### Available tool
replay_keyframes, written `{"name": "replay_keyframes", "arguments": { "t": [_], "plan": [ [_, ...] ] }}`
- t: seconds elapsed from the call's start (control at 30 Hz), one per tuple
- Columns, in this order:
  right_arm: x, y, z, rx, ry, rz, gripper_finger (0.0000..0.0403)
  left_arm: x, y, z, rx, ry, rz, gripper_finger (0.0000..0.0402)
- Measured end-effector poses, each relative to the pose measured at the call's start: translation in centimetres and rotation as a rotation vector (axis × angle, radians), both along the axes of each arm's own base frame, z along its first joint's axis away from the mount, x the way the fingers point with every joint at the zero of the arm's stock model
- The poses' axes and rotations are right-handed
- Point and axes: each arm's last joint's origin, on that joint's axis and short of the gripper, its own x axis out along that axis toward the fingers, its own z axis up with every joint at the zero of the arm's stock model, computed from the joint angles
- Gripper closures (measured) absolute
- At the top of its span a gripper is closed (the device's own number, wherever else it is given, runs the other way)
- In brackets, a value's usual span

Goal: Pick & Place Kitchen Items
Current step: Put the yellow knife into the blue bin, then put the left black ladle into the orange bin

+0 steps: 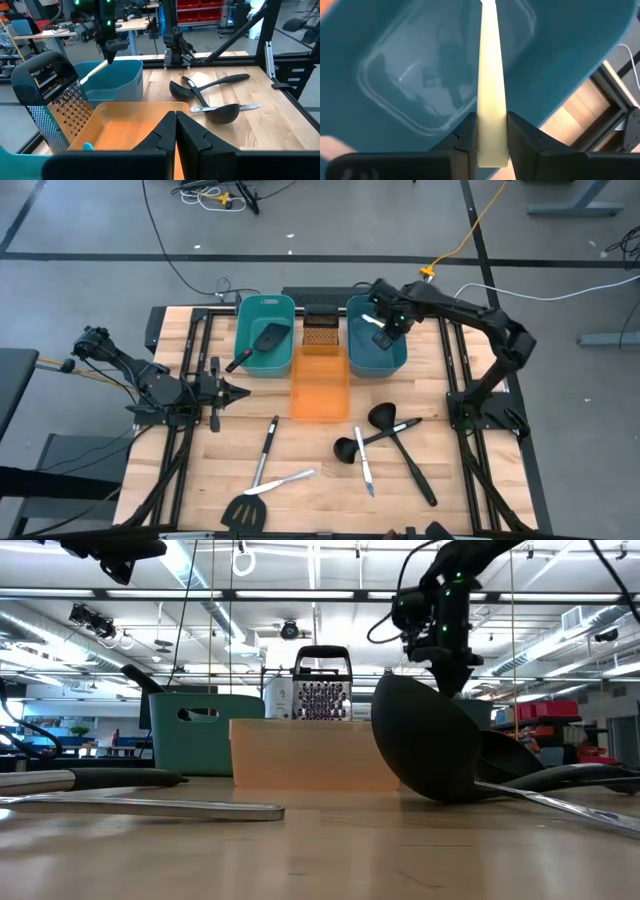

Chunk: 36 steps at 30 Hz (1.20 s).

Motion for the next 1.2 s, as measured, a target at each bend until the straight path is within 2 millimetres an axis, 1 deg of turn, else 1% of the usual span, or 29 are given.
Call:
{"name": "replay_keyframes", "arguments": {
  "t": [0.3,0.43,0.57,0.6,0.77,0.87,0.97,1.1,1.2],
  "plan": [
    [0.8,-1.8,-3.3,0.077,0.069,-0.005,0.0316,0.0,0.0,0.0,0.0,0.0,-0.003,0.0386],
    [0.9,-2.0,-3.9,0.095,0.088,0.007,0.0316,0.0,0.0,0.0,-0.007,0.0,-0.002,0.0386],
    [0.9,-2.1,-3.9,0.08,0.098,0.018,0.0316,0.0,0.0,0.0,-0.007,-0.001,-0.002,0.0386],
    [0.9,-2.0,-3.8,0.079,0.098,0.018,0.031,0.0,0.0,0.0,-0.007,0.0,-0.003,0.0386],
    [0.7,-2.0,-3.8,0.075,0.115,0.007,0.0241,0.0,0.0,0.0,-0.008,-0.001,-0.002,0.0386],
    [0.7,-2.0,-3.8,0.076,0.116,0.005,0.022,0.0,0.0,0.0,-0.008,-0.001,-0.002,0.0386],
    [0.7,-2.0,-3.8,0.075,0.119,0.006,0.0218,0.0,0.0,0.0,-0.013,-0.001,-0.002,0.0386],
    [0.6,-2.0,-3.6,0.046,0.134,0.006,0.0232,0.0,0.0,0.0,-0.015,-0.002,-0.001,0.0386],
    [0.3,-1.8,-2.6,0.017,0.106,0.022,0.0244,0.0,0.0,0.0,-0.016,-0.002,-0.001,0.0386]
  ]
}}
